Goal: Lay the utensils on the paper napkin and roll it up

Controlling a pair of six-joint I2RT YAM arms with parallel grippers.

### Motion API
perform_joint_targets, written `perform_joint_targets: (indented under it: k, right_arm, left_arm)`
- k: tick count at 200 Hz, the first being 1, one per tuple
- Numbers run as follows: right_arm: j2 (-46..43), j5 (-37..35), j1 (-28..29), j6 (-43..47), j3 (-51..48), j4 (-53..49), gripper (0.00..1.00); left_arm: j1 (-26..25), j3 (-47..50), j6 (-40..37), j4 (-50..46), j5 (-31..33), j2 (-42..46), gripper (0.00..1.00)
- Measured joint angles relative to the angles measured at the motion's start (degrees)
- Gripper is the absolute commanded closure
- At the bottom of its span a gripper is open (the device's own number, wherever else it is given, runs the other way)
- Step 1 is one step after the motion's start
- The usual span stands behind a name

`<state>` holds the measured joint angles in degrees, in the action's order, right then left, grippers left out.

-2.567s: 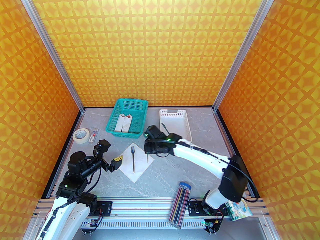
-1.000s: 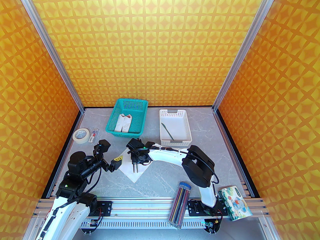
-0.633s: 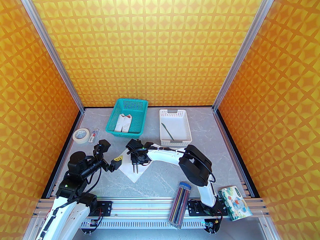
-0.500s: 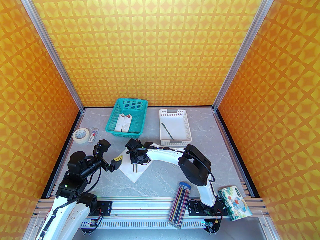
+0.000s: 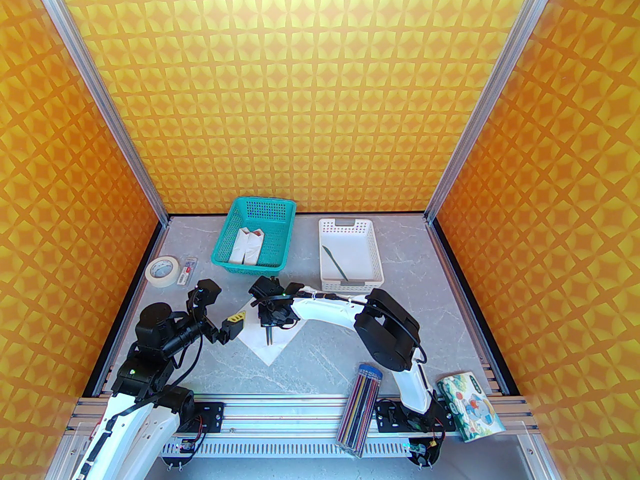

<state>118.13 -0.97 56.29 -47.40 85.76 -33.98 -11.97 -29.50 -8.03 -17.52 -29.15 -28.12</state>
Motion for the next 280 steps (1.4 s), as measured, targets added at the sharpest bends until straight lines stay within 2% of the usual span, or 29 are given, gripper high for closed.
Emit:
perform_joint_targets:
  k: [280]
  right_arm:
    - [0.9, -0.6, 0.0, -0.6, 0.2, 0.4, 0.78]
  left_arm:
    - [0.0, 0.0, 0.0, 0.0, 0.0, -0.1, 0.01]
